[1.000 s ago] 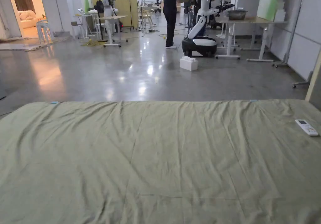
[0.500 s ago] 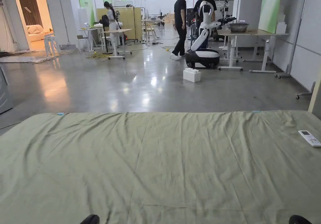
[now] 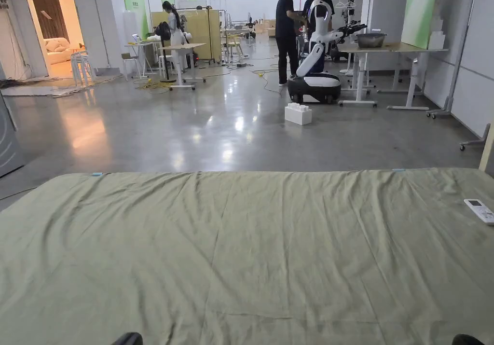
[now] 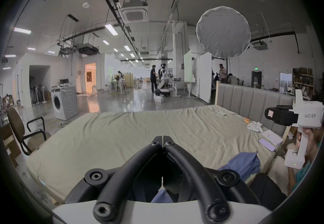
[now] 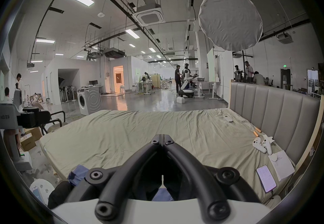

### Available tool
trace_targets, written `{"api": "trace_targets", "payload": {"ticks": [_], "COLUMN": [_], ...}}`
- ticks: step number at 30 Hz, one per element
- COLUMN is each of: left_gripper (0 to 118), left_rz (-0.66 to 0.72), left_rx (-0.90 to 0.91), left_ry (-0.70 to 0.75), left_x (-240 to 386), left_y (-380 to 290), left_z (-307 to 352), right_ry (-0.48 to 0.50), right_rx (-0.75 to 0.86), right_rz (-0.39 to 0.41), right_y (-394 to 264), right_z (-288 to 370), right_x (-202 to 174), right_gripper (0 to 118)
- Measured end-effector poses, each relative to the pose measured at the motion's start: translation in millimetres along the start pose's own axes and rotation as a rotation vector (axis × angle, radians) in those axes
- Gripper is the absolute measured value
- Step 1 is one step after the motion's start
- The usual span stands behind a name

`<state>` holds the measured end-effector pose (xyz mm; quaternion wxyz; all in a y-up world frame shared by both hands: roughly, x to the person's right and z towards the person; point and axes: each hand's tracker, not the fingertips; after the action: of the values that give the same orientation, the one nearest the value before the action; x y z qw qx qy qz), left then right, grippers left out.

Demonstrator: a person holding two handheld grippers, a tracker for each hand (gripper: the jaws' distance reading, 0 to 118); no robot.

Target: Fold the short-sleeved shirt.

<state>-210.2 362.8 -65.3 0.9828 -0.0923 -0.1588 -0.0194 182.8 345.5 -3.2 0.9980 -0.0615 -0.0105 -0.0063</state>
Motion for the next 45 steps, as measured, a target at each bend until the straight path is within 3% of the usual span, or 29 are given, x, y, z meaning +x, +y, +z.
{"api": "trace_targets", "payload": {"ticks": [3, 4, 5, 6, 8, 11, 16, 21, 24, 27, 29, 31, 33, 34, 37, 38, 40, 42, 45], "left_gripper": [1, 11, 29, 58, 97, 103, 102, 102, 103, 102, 94, 77, 50, 42, 36, 19, 13, 12, 11], "left_rz": [0.207, 0.301, 0.386, 0.452, 0.495, 0.609, 0.689, 0.798, 0.863, 0.837, 0.838, 0.825, 0.831, 0.852, 0.915, 0.909, 0.946, 1.067, 1.124], "left_rx": [-0.144, -0.197, -0.261, -0.316, -0.417, -0.551, -0.615, -0.596, -0.713, -0.720, -0.737, -0.749, -0.753, -0.750, -0.743, -0.759, -0.778, -0.714, -0.643], "left_ry": [-0.123, -0.145, -0.146, -0.143, -0.246, -0.208, -0.078, -0.097, -0.116, -0.120, -0.120, -0.124, -0.146, -0.170, -0.238, -0.211, -0.126, -0.149, -0.159], "left_x": [-37, -54, -70, -84, -107, -129, -156, -174, -171, -174, -165, -164, -157, -156, -148, -145, -142, -145, -164], "left_y": [-21, -36, -53, -72, -107, -154, -198, -215, -234, -227, -224, -222, -215, -215, -220, -225, -231, -233, -228], "left_z": [-25, -38, -50, -59, -70, -83, -101, -121, -140, -149, -150, -154, -150, -150, -153, -158, -160, -154, -148], "right_ry": [0.004, 0.010, 0.015, 0.015, 0.020, 0.027, 0.014, -0.004, 0.001, 0.004, 0.007, 0.011, 0.008, 0.008, 0.006, 0.003, -0.003, -0.004, -0.002], "right_rx": [-0.032, -0.031, -0.048, -0.067, -0.099, -0.152, -0.213, -0.233, -0.247, -0.253, -0.260, -0.268, -0.278, -0.281, -0.292, -0.298, -0.311, -0.315, -0.323], "right_rz": [-0.042, -0.042, -0.052, -0.059, -0.066, -0.103, -0.149, -0.159, -0.176, -0.184, -0.187, -0.187, -0.177, -0.174, -0.166, -0.166, -0.167, -0.166, -0.168], "right_y": [-6, -8, -10, -12, -20, -33, -42, -43, -45, -44, -45, -45, -44, -44, -44, -45, -45, -43, -47], "right_z": [-1, 0, -1, 0, 3, 8, 10, 10, 10, 11, 11, 10, 12, 13, 14, 14, 14, 16, 19], "right_x": [2, 3, 4, 4, 8, 12, 15, 13, 13, 11, 10, 10, 8, 7, 7, 7, 7, 6, 13], "right_gripper": [0, 0, 0, 0, 0, 0, 0, 0, 0, 0, 0, 0, 0, 0, 0, 0, 0, 0, 0]}}
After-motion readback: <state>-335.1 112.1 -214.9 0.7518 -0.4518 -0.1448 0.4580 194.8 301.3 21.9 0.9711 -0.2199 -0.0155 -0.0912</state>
